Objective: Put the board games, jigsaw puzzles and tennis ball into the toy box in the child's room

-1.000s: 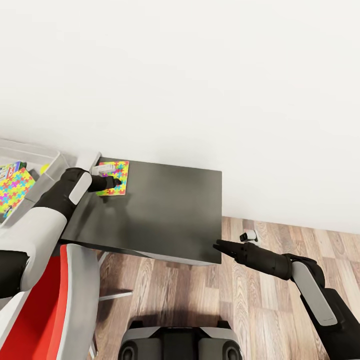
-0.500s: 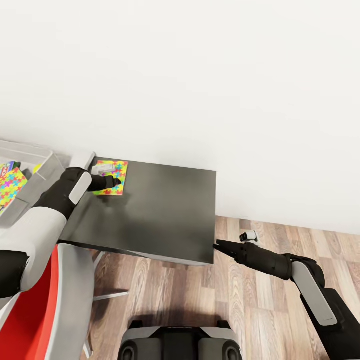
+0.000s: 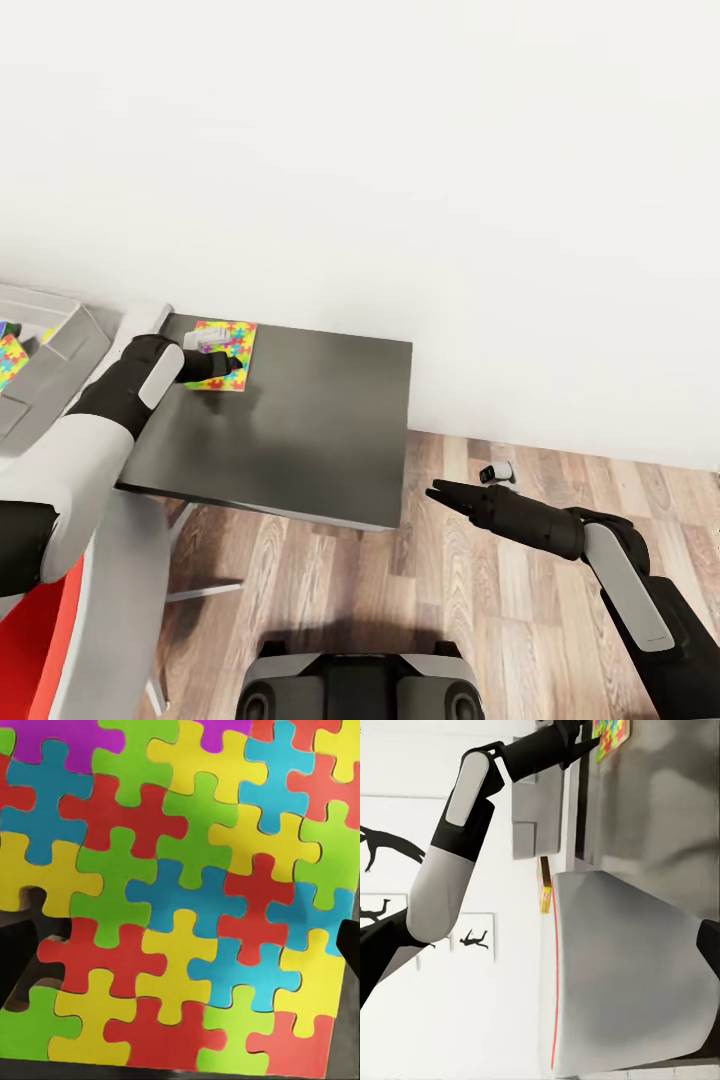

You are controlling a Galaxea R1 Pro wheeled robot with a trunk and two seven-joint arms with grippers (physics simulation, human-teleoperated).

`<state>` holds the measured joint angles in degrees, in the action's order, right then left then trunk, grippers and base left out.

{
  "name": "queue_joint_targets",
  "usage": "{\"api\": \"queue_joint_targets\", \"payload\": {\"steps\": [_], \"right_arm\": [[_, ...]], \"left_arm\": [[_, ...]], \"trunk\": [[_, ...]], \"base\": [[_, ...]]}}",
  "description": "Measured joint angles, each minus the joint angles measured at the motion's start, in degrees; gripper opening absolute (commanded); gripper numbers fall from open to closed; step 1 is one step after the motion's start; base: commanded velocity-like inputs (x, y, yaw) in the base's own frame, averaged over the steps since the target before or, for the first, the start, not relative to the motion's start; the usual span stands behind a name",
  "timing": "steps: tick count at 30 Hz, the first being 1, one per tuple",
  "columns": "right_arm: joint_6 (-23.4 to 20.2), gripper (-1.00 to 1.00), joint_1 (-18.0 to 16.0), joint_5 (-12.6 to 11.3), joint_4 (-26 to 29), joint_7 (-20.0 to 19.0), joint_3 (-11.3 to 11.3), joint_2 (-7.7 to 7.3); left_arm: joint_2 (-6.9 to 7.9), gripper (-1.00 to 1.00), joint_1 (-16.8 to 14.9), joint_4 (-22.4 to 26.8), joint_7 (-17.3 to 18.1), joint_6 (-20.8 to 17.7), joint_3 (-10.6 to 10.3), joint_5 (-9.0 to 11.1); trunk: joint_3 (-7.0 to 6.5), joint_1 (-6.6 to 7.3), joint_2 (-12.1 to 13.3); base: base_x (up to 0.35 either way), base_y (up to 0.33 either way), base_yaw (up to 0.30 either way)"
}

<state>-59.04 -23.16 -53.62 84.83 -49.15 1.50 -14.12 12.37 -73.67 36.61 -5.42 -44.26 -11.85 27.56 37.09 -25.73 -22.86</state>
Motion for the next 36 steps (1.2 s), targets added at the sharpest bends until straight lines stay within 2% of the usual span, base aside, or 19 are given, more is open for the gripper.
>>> {"api": "queue_joint_targets", "payload": {"steps": [11, 16, 24, 36], "right_arm": [[0.0, 1.00, 0.0, 0.0, 0.0, 0.0, 0.0, 0.00], [0.0, 1.00, 0.0, 0.0, 0.0, 0.0, 0.0, 0.00], [0.0, 1.00, 0.0, 0.0, 0.0, 0.0, 0.0, 0.00], [0.0, 1.00, 0.0, 0.0, 0.0, 0.0, 0.1, -0.01]], "left_arm": [[0.00, 1.00, 0.0, 0.0, 0.0, 0.1, -0.1, 0.0], [-0.02, 1.00, 0.0, -0.1, 0.1, 0.0, -0.1, 0.6], [0.03, 1.00, 0.0, -0.3, 0.2, 0.3, -0.1, 1.5], [0.03, 1.00, 0.0, -0.3, 0.2, 0.3, -0.1, 1.6]], "trunk": [[0.00, 0.00, 0.0], [0.00, -0.03, 0.0], [0.00, -0.03, 0.0], [0.01, -0.02, 0.0]], "base": [[-0.001, -0.201, 0.000], [-0.104, -0.147, 0.000], [-0.111, -0.029, 0.000], [-0.103, 0.000, 0.000]]}}
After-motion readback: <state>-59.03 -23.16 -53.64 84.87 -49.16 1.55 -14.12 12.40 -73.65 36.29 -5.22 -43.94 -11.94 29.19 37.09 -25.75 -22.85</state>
